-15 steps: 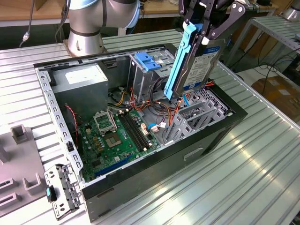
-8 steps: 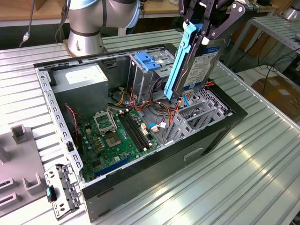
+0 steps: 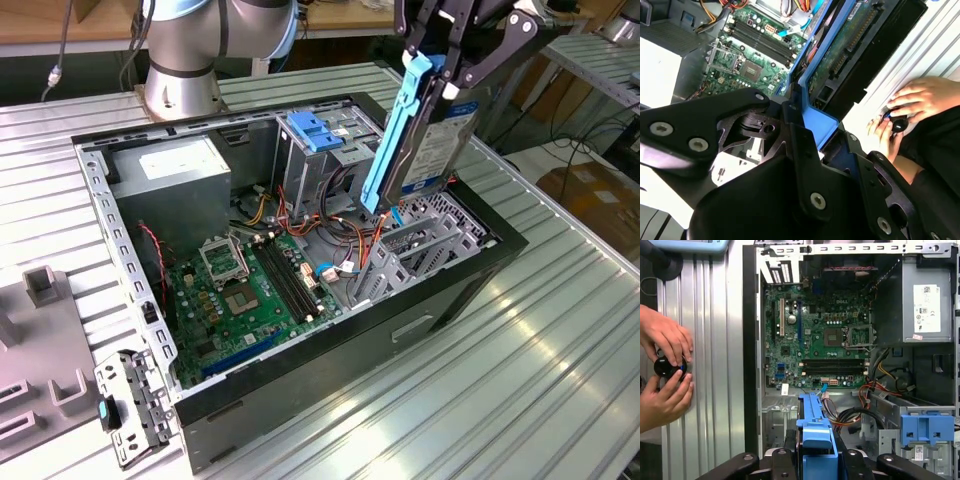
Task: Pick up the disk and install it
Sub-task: 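Insert the disk into the insertion slot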
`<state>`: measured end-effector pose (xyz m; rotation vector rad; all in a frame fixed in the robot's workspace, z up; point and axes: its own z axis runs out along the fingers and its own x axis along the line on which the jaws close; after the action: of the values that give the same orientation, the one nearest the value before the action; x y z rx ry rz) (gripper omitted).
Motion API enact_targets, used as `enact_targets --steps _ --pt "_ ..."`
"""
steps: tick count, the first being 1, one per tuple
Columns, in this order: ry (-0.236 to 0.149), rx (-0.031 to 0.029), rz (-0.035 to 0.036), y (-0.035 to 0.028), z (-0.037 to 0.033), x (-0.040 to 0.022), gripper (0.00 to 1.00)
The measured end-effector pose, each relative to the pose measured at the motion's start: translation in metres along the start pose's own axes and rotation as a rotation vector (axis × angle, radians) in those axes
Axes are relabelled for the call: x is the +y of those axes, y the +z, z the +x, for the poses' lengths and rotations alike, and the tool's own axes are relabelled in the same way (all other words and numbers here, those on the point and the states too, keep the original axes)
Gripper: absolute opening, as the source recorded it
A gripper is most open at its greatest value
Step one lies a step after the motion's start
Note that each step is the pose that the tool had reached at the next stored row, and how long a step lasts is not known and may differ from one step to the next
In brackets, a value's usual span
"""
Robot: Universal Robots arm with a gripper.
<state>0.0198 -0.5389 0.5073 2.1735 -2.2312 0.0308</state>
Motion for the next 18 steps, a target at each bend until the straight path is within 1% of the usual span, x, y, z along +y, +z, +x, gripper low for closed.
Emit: enact_targets --steps 1,3,4,5,7,9,11,12,13,15,16,18 --pt "0.0 0.0 0.0 0.001 0.0011 -0.0006 0.37" --pt "0.0 0.0002 0.0 0.0043 0.0054 -0.0019 0.37" --pt "0.0 -0.0001 0.0 0.0069 0.0083 -0.003 0.37" --pt "0.0 -0.0003 0.0 0.0087 0.0097 -0.004 0.37" --pt "0.0 0.0 0.0 0.013 0.0116 -0.0079 0.37" --pt "0.0 -0.0001 0.0 0.0168 0.0117 -0.0133 0.37" --pt "0.0 -0.0002 -0.0001 0.0208 0.0118 -0.0203 0.37" --pt "0.0 0.0 -0.0003 0.0257 0.0117 -0.0299 0.37" --pt "0.0 -0.0001 -0.0005 0.029 0.0118 -0.035 0.37" --pt "0.0 0.0 -0.0006 0.0328 0.0128 -0.0398 0.37" --pt "0.0 0.0 -0.0009 0.0359 0.0145 -0.0421 0.37" --pt "0.0 -0.0001 -0.001 0.0398 0.0172 -0.0423 0.37"
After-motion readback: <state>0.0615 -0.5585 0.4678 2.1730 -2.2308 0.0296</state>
